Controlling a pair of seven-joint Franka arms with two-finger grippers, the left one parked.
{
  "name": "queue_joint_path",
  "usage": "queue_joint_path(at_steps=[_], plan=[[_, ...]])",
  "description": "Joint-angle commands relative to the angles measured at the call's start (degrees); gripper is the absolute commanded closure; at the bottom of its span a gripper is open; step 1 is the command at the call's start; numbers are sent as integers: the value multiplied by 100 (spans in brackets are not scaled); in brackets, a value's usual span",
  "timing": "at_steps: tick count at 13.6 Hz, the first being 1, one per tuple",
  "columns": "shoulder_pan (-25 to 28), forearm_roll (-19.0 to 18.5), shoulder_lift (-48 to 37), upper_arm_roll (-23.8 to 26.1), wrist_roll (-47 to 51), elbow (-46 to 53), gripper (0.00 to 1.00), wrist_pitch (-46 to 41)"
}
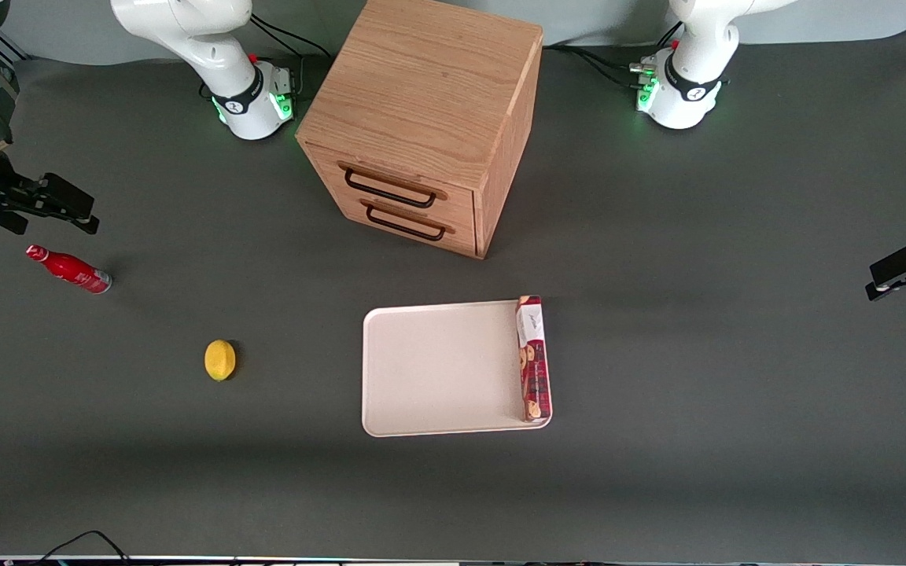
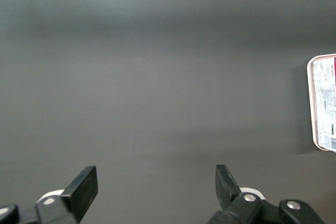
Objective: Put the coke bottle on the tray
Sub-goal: 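Move the right gripper down over the red Coca-Cola bottle's cap end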
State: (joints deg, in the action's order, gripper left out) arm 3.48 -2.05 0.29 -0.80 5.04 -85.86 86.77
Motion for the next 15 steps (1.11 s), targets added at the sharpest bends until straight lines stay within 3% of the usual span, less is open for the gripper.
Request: queue_joint_path(at_steps=[1, 5, 6, 10, 12, 15], plan=[[91, 90, -20, -60, 146, 113, 0, -151], [48, 3, -38, -78, 15, 114, 0, -291], [30, -24, -107, -243, -385, 105, 0, -579], [91, -243, -144, -2087, -3353, -150, 0, -609], [91, -366, -126, -2807, -4488, -901, 0, 221], [48, -419, -82, -3276, -5231, -2211, 0, 1786]])
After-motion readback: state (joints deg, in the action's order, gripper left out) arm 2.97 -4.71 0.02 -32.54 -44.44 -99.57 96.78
